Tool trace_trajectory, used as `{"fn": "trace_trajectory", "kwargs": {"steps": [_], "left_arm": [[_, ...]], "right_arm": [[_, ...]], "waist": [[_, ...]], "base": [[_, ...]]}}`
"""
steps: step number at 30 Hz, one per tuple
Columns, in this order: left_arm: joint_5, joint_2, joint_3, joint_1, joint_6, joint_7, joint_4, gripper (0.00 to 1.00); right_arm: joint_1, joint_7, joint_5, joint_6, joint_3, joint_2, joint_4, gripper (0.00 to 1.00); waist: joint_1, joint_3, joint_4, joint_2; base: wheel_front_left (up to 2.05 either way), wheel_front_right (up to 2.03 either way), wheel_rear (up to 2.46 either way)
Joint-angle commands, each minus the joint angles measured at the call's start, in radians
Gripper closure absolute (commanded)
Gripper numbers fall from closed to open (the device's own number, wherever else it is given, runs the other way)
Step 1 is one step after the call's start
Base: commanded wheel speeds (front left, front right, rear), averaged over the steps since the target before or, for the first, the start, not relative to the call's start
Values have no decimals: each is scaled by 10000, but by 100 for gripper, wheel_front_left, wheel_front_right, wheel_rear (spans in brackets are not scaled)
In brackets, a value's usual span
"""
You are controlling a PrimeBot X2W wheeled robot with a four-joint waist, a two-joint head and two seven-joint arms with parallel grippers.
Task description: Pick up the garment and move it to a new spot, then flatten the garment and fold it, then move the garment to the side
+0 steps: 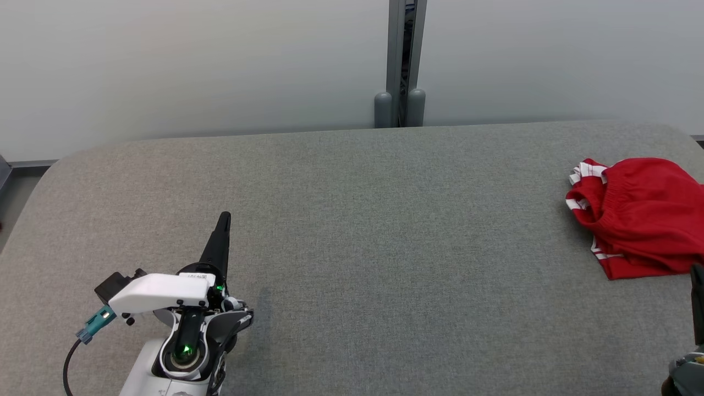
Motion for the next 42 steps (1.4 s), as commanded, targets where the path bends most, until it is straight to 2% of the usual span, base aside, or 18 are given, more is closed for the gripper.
{"fn": "trace_trajectory", "kwargs": {"steps": [1, 42], "left_arm": [[-22, 44, 6, -67, -45, -1, 10, 100], [-23, 44, 5, -66, -46, -2, 7, 100]], "right_arm": [[-42, 50, -30, 4, -15, -27, 44, 100], [-80, 118, -112, 4, -111, 38, 48, 100]], "waist": [[0, 0, 0, 0], [0, 0, 0, 0]], "base": [[0, 0, 0], [0, 0, 0]]}}
